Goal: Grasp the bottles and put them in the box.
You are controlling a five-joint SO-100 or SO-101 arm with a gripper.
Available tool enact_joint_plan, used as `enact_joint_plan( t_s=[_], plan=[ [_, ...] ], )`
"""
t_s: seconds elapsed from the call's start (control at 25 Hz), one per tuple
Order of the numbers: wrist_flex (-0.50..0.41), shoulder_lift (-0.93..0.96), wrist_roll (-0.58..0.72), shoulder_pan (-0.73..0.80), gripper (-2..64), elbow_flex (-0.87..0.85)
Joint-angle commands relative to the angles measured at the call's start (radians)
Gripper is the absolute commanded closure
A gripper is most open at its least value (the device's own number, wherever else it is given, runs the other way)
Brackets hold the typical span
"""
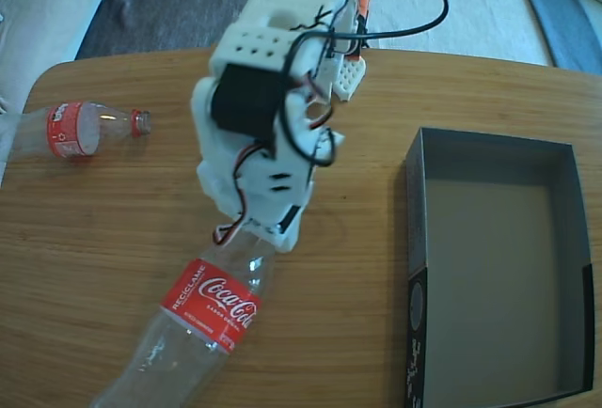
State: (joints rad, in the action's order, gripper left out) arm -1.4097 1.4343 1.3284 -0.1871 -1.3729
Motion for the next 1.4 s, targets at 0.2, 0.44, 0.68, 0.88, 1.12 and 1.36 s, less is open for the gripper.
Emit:
enact_joint_plan(
  t_s=[0.2, 0.44, 0.68, 0.88, 1.12, 1.36],
  plan=[
    [-0.195, 0.078, -0.235, 0.098, 61.7, 0.235],
    [-0.267, 0.077, -0.402, 0.239, 61.8, 0.347],
    [-0.278, 0.078, -0.534, 0.357, 61.8, 0.383],
    [-0.278, 0.078, -0.526, 0.466, 61.8, 0.408],
    [-0.278, 0.078, -0.525, 0.647, 61.8, 0.408],
    [-0.276, 0.066, -0.523, 0.838, 61.8, 0.408]
  ],
)
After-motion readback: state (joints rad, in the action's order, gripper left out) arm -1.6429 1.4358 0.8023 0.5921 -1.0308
